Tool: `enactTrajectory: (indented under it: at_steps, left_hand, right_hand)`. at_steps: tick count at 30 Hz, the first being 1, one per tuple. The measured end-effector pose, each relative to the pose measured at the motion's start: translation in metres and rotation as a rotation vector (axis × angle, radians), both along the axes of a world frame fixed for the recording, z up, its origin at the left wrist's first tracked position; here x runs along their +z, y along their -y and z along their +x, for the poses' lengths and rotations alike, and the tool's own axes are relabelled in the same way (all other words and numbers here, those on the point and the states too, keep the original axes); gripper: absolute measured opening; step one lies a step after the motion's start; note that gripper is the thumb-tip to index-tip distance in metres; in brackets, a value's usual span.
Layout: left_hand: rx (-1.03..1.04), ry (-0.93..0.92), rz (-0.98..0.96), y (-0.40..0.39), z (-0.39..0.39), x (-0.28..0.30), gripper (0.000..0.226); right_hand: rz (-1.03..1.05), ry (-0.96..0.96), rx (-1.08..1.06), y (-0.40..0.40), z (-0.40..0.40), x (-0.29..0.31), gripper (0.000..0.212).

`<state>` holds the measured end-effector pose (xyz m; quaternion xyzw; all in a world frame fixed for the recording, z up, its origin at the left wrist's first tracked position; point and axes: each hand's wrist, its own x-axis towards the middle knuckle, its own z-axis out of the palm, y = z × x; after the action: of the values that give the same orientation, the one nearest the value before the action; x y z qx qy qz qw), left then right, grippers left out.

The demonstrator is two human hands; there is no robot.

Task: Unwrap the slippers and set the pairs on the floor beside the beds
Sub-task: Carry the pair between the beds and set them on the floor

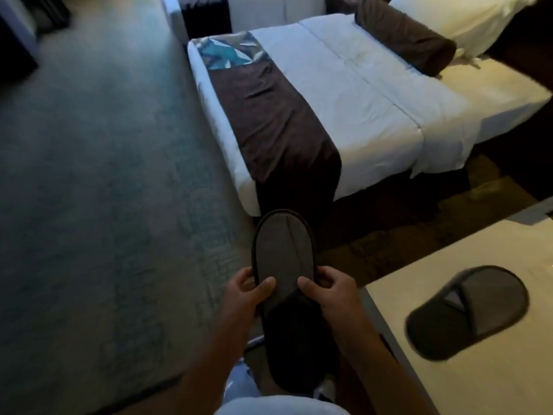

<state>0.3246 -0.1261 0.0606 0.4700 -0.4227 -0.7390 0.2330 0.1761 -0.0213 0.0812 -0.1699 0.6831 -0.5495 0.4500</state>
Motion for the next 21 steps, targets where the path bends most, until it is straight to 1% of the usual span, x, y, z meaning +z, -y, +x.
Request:
enactTrajectory:
  at_steps: [2, 5, 7, 11, 15, 17, 19, 21]
  left_hand:
    - [0.049, 0.003, 0.000, 0.032, 0.029, 0.001, 0.025]
    - [0.117, 0.004, -0.012, 0.079, 0.073, 0.002, 0.020]
    - [0.149, -0.008, -0.012, 0.102, 0.094, 0.004, 0.020]
    - [0.247, -0.043, -0.002, 0.152, 0.140, 0.008, 0.024]
    - [0.327, -0.091, 0.014, 0.190, 0.166, 0.011, 0.040]
    - [0.356, -0.100, 0.018, 0.209, 0.172, 0.011, 0.045]
    - [0.377, -0.094, 0.021, 0.229, 0.172, 0.010, 0.040]
    - [0.389, -0.082, 0.022, 0.253, 0.169, 0.009, 0.029]
  right_hand:
    - [-0.004, 0.025, 0.046, 0.040, 0.024, -0.001, 0.017]
    - [-0.024, 0.024, 0.100, 0.099, 0.062, -0.002, 0.017]
    - [-0.044, 0.046, 0.126, 0.128, 0.081, -0.002, 0.017]
    - [-0.058, 0.060, 0.208, 0.187, 0.122, 0.004, 0.025]
    - [-0.058, 0.078, 0.291, 0.232, 0.144, 0.013, 0.020]
    - [-0.055, 0.079, 0.311, 0.254, 0.149, 0.016, 0.019]
    - [-0.048, 0.085, 0.316, 0.278, 0.149, 0.016, 0.019]
    - [-0.049, 0.098, 0.311, 0.304, 0.146, 0.014, 0.017]
